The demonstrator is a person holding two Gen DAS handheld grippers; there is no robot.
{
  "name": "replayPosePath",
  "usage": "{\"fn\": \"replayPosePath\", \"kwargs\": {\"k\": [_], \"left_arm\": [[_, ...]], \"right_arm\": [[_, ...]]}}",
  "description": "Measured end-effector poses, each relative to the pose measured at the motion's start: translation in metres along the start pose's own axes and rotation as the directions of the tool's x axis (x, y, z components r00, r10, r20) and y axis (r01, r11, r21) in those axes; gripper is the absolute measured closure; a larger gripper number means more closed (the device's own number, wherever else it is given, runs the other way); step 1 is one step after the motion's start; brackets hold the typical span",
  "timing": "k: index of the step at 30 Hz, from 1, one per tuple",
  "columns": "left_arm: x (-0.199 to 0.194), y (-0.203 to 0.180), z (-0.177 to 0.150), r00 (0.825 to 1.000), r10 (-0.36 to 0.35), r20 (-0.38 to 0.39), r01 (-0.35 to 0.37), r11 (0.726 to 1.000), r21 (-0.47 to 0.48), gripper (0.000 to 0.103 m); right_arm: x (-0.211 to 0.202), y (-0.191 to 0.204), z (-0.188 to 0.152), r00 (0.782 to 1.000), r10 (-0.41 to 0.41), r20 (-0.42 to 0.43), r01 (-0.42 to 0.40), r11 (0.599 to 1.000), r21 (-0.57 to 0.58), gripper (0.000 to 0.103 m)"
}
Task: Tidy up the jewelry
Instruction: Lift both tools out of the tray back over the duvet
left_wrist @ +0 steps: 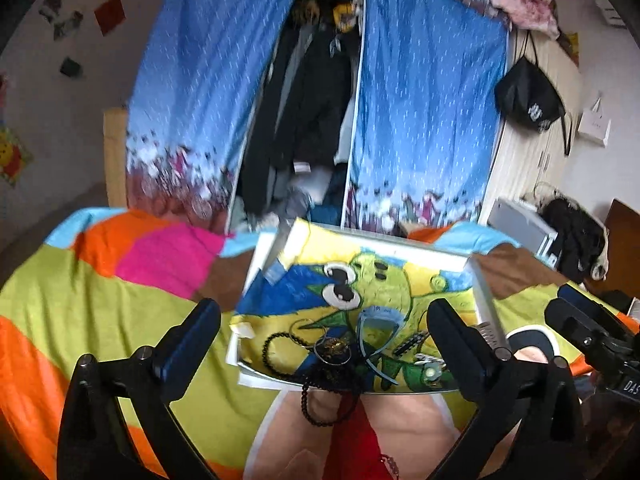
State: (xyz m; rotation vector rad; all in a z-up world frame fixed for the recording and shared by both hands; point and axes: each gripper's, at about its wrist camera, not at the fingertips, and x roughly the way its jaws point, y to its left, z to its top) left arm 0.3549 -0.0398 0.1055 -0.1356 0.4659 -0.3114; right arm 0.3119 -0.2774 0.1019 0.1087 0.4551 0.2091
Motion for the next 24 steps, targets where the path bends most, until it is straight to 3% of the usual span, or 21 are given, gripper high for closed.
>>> {"fn": "replayPosePath", "kwargs": {"k": [3, 12, 19, 24], "left_arm": [[-0.031, -0.006, 0.001, 0.999, 0.009, 0.036, -0.010, 1.000, 0.016, 0.002], [-0.127, -0.027, -0.020, 0.995, 0.036, 0.098, -0.042, 0.998, 0.051, 0.002], [-0.172, -0.037, -0.062, 0.997, 0.032, 0.074, -0.038, 0.996, 0.083, 0.002], [-0.182, -0.043, -0.102, 1.000, 0.012, 0.023, -0.014, 0.995, 0.099, 0.002]], "right_arm": [[-0.030, 0.014, 0.003, 0.998, 0.007, 0.055, -0.006, 1.000, -0.023, 0.000], [-0.115, 0.040, -0.007, 0.990, 0.004, 0.142, 0.005, 0.998, -0.068, 0.000], [-0.167, 0.044, -0.044, 0.991, -0.005, 0.130, 0.014, 0.998, -0.067, 0.000], [-0.186, 0.048, -0.082, 0.997, -0.030, 0.069, 0.035, 0.997, -0.074, 0.000]]}}
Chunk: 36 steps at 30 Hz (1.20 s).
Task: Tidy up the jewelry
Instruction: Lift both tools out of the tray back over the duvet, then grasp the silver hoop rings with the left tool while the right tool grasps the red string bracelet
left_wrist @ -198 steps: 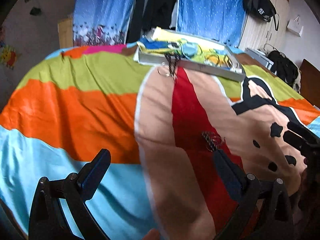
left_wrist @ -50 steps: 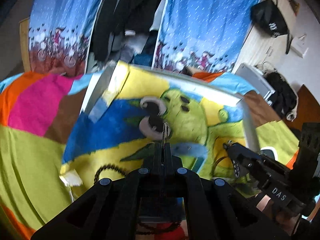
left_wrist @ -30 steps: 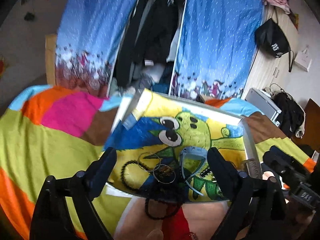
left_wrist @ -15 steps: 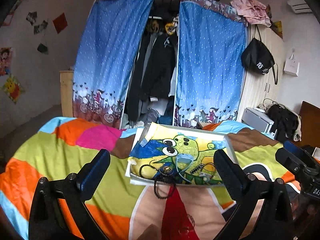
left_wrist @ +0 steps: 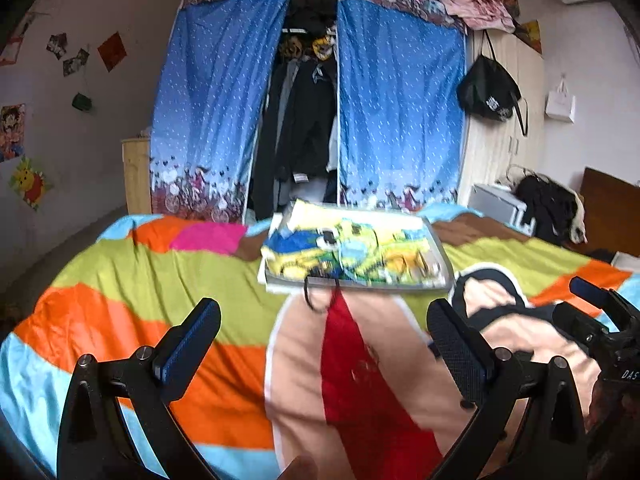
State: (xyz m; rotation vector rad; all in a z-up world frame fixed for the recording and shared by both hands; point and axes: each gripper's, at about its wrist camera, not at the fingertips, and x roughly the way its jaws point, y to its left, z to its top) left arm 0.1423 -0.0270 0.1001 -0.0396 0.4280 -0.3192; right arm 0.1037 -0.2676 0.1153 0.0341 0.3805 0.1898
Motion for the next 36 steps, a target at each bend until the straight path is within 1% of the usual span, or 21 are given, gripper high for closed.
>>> {"fn": "replayPosePath", "kwargs": {"k": [4, 7, 10, 14, 17, 19, 22, 26, 30, 33, 36], "left_arm": [[-0.004, -0.002, -0.030, 0.999, -0.012, -0.052, 0.012, 1.000, -0.003, 0.002], [-0.006, -0.003, -0.055, 0.997, -0.005, -0.081, 0.004, 1.000, -0.011, 0.002], [-0.006, -0.001, -0.072, 0.994, 0.000, -0.111, -0.003, 1.000, -0.030, 0.002], [-0.001, 0.001, -0.091, 0.986, 0.009, -0.165, -0.018, 0.999, -0.051, 0.002], [0.003, 0.002, -0.102, 0.980, 0.014, -0.197, -0.023, 0.999, -0.045, 0.002], [0.008, 0.000, -0.107, 0.974, 0.011, -0.226, -0.018, 0.999, -0.030, 0.002], [0.020, -0.001, -0.112, 0.966, 0.003, -0.260, -0.007, 1.000, -0.014, 0.002], [0.039, -0.001, -0.117, 0.959, -0.014, -0.284, 0.016, 1.000, 0.004, 0.002], [0.066, -0.001, -0.116, 0.950, -0.045, -0.308, 0.051, 0.999, 0.013, 0.002], [0.090, 0.001, -0.114, 0.945, -0.073, -0.320, 0.076, 0.997, -0.003, 0.002], [0.116, 0.005, -0.110, 0.938, -0.105, -0.331, 0.096, 0.994, -0.042, 0.003]], "right_arm": [[-0.009, 0.005, -0.034, 0.996, -0.009, -0.084, 0.010, 1.000, 0.009, 0.000], [-0.014, 0.006, -0.057, 0.992, -0.029, -0.123, 0.032, 0.999, 0.023, 0.000], [-0.017, 0.007, -0.079, 0.986, -0.049, -0.156, 0.057, 0.997, 0.048, 0.000], [-0.017, 0.007, -0.099, 0.978, -0.049, -0.201, 0.066, 0.995, 0.080, 0.000], [-0.013, 0.006, -0.110, 0.971, -0.031, -0.235, 0.057, 0.993, 0.103, 0.000], [-0.008, 0.004, -0.114, 0.967, -0.027, -0.254, 0.057, 0.992, 0.110, 0.000], [0.001, -0.002, -0.118, 0.955, 0.007, -0.295, 0.036, 0.990, 0.139, 0.000], [0.014, -0.014, -0.118, 0.942, 0.052, -0.330, 0.004, 0.986, 0.168, 0.000], [0.035, -0.030, -0.114, 0.933, 0.073, -0.353, -0.011, 0.985, 0.174, 0.000], [0.057, -0.043, -0.111, 0.928, 0.087, -0.361, -0.023, 0.984, 0.178, 0.000], [0.082, -0.054, -0.109, 0.924, 0.109, -0.367, -0.042, 0.982, 0.186, 0.000]]}}
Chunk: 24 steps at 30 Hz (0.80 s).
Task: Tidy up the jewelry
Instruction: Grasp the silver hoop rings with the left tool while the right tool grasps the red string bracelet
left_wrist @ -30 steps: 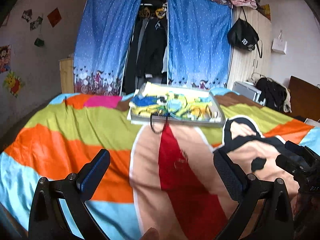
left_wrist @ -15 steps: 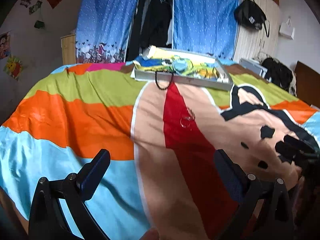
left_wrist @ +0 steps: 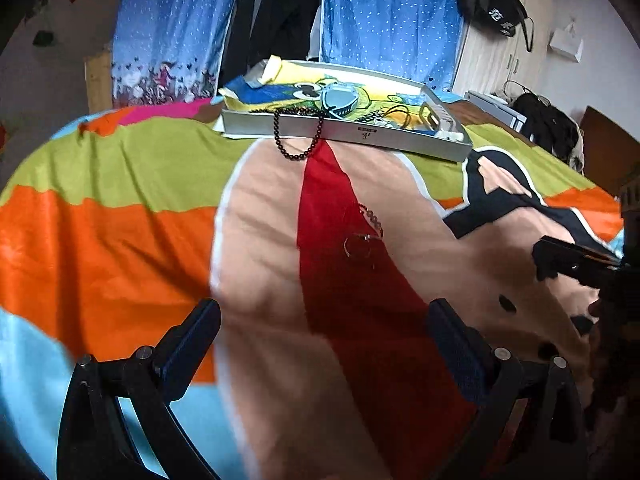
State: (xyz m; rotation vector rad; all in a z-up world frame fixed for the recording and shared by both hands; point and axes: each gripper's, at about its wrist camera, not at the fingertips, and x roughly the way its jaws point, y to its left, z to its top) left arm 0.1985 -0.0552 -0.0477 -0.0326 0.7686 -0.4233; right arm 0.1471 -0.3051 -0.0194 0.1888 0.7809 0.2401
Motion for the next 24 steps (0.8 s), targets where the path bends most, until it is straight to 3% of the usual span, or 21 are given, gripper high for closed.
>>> {"fn": "replayPosePath", "kwargs": {"k": [3, 8, 14, 24], "left_arm": [[0.022, 0.005, 0.012, 0.999, -0.042, -0.011, 0.041, 0.999, -0.021, 0.011], [0.059, 0.011, 0.024, 0.992, -0.106, -0.069, 0.106, 0.994, -0.011, 0.044], [0.093, 0.025, 0.026, 0.975, -0.161, -0.152, 0.157, 0.987, -0.043, 0.070], [0.114, 0.038, 0.033, 0.958, -0.221, -0.182, 0.210, 0.975, -0.073, 0.083]], "right_arm": [[0.025, -0.005, 0.014, 1.000, 0.022, -0.012, -0.023, 1.000, -0.018, 0.009], [0.070, -0.004, 0.036, 0.997, 0.063, -0.046, -0.066, 0.996, -0.061, 0.026], [0.111, -0.003, 0.050, 0.990, 0.103, -0.094, -0.110, 0.991, -0.075, 0.043], [0.128, 0.009, 0.046, 0.981, 0.137, -0.136, -0.152, 0.982, -0.107, 0.059]]}}
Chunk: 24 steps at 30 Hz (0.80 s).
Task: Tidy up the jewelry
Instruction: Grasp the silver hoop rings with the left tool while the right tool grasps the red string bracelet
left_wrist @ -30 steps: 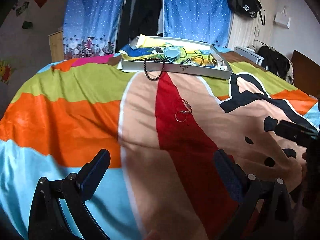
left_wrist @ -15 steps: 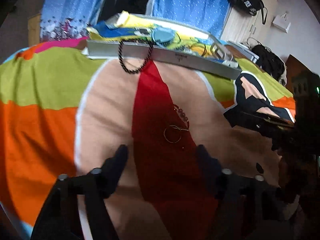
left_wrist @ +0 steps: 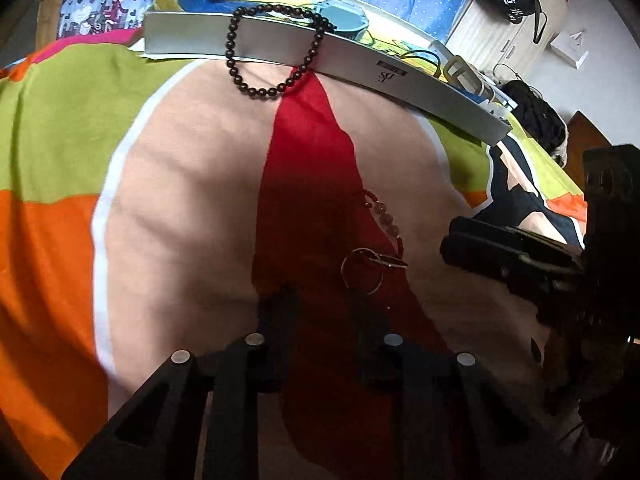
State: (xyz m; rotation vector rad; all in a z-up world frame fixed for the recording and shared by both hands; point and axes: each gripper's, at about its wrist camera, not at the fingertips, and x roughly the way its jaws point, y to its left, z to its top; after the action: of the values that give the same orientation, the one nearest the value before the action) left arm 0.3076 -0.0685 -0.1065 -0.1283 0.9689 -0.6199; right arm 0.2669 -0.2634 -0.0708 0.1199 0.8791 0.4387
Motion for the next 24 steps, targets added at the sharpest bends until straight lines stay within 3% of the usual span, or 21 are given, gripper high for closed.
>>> {"fn": "replayPosePath", "kwargs": {"k": [10, 18, 24], "left_arm": [[0.015, 0.005, 0.009, 0.999, -0.011, -0.031, 0.011, 1.000, -0.001, 0.083], [0.031, -0.004, 0.016, 0.997, 0.041, -0.069, -0.039, 0.999, 0.035, 0.085], [0.040, -0.004, 0.019, 0.992, 0.096, -0.088, -0.092, 0.995, 0.041, 0.101]], "right_arm": [[0.014, -0.008, 0.003, 1.000, -0.009, -0.028, 0.010, 0.999, 0.033, 0.063], [0.018, -0.011, 0.004, 0.999, -0.013, -0.037, 0.015, 0.999, 0.039, 0.067], [0.026, -0.006, 0.011, 0.997, -0.031, -0.066, 0.032, 0.999, 0.012, 0.067]]}}
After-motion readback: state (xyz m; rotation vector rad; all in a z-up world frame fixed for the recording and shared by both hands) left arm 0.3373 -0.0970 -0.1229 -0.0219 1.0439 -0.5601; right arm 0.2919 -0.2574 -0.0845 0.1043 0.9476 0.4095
